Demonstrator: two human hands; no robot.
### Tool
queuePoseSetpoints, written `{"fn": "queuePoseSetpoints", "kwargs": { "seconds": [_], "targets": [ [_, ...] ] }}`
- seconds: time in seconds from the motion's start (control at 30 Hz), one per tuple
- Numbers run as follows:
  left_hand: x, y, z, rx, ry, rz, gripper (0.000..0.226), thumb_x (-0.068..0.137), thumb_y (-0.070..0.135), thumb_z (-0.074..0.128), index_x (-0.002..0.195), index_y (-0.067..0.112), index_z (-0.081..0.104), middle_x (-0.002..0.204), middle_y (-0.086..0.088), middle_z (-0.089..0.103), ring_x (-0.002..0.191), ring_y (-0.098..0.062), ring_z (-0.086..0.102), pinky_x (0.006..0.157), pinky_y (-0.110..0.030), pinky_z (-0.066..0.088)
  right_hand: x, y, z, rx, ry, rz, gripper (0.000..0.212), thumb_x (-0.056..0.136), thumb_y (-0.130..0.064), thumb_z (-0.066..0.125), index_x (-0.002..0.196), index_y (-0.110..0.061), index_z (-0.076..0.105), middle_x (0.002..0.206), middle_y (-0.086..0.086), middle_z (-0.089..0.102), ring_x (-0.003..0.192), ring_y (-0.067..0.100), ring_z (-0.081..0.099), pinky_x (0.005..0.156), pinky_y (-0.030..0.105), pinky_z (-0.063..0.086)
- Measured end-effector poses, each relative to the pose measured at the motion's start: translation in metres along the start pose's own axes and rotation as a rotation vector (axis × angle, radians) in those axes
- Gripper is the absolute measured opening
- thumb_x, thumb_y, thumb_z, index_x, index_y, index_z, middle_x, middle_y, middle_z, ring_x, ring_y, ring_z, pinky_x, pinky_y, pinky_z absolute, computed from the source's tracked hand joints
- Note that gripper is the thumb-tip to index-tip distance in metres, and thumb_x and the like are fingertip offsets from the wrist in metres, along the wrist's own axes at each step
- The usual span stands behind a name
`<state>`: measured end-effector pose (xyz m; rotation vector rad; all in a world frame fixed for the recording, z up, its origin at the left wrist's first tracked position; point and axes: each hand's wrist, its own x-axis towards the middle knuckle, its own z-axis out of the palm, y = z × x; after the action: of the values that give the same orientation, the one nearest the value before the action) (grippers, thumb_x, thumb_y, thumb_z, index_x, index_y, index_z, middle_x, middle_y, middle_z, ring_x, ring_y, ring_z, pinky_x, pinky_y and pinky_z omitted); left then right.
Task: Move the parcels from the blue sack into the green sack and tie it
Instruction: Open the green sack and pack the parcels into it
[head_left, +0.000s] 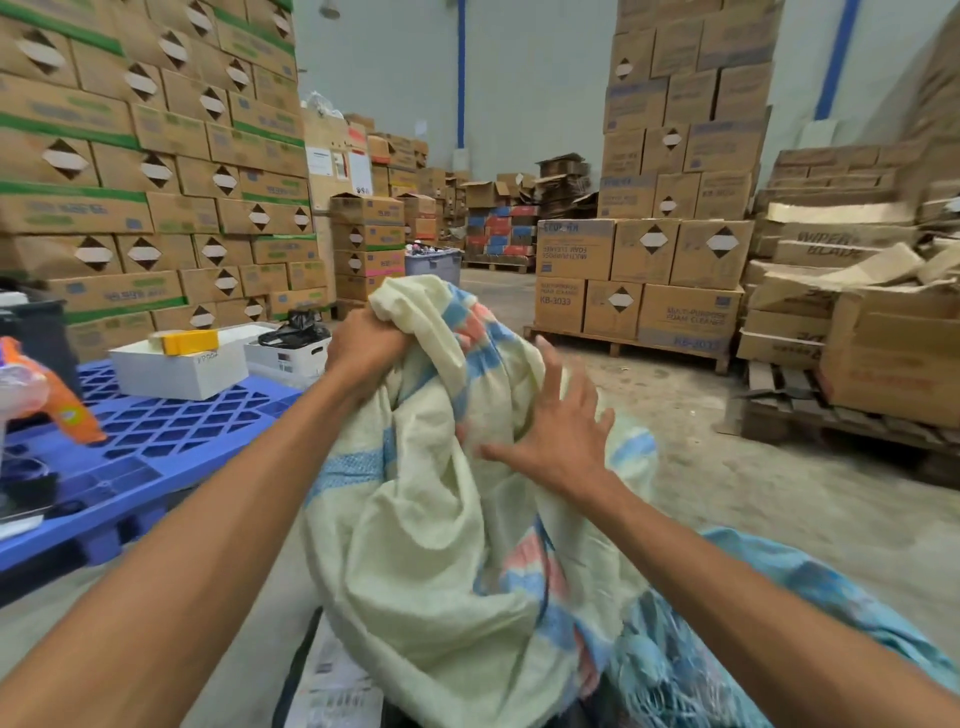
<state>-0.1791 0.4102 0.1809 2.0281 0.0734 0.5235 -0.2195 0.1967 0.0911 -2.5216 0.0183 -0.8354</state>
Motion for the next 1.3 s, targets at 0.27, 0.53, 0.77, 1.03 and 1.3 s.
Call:
{"fn": "queuePoseSetpoints", "kwargs": {
  "seconds": [0.27,0.53,0.77,1.03,1.3],
  "targets": [
    [-0.004,-0.017,-0.021,0.647,0.011,0.458,0.022,0.078,0.032,0.069,0.092,0.017,0.061,0.083,-0.008,0.068,0.077,-0.031,0.064,0.064,-0.04,0.052,0.025,0.075,0.015,-0.451,-0.097,0.31,0.042,0.082,-0.016,0.062,0.123,-0.03,0.059,0.09,-0.001,0.069,0.094,0.024,0.064,0.095,0.043,0.038],
    [0.009,-0.122,-0.065,1.342,0.093,0.588,0.087,0.068,0.051,0.078,0.14,0.019,0.041,0.117,-0.013,0.056,0.101,-0.03,0.057,0.081,-0.041,0.045,0.035,0.095,-0.037,0.809,-0.629,0.736,0.023,0.086,0.007,0.06,0.107,0.007,0.067,0.098,0.021,0.066,0.081,0.03,0.065,0.074,0.039,0.059],
    [-0.006,-0.141,-0.066,0.972,0.064,0.2,0.033,0.087,0.042,0.062,0.107,0.019,0.049,0.093,-0.012,0.066,0.086,-0.036,0.064,0.069,-0.042,0.051,0.022,0.071,-0.046,1.128,-0.845,0.816,0.015,0.073,-0.016,0.054,0.084,-0.009,0.062,0.077,0.006,0.059,0.068,0.022,0.057,0.066,0.033,0.048],
    [-0.003,-0.132,-0.048,0.872,0.106,-0.044,0.03,0.091,0.041,0.058,0.092,0.011,0.062,0.099,-0.014,0.065,0.092,-0.036,0.063,0.072,-0.039,0.049,0.03,0.053,-0.042,0.32,-0.806,0.312,0.088,0.042,-0.056,0.097,0.117,-0.023,0.066,0.109,0.001,0.074,0.101,0.022,0.07,0.097,0.044,0.055],
    [-0.009,-0.118,-0.038,0.915,0.107,0.078,0.022,0.088,0.031,0.058,0.076,0.013,0.059,0.079,-0.009,0.06,0.079,-0.034,0.063,0.064,-0.037,0.049,0.015,0.089,-0.026,-0.495,0.151,0.013,0.045,0.07,-0.015,0.078,0.107,-0.017,0.052,0.104,0.01,0.056,0.093,0.028,0.051,0.075,0.041,0.048]
  ]
}}
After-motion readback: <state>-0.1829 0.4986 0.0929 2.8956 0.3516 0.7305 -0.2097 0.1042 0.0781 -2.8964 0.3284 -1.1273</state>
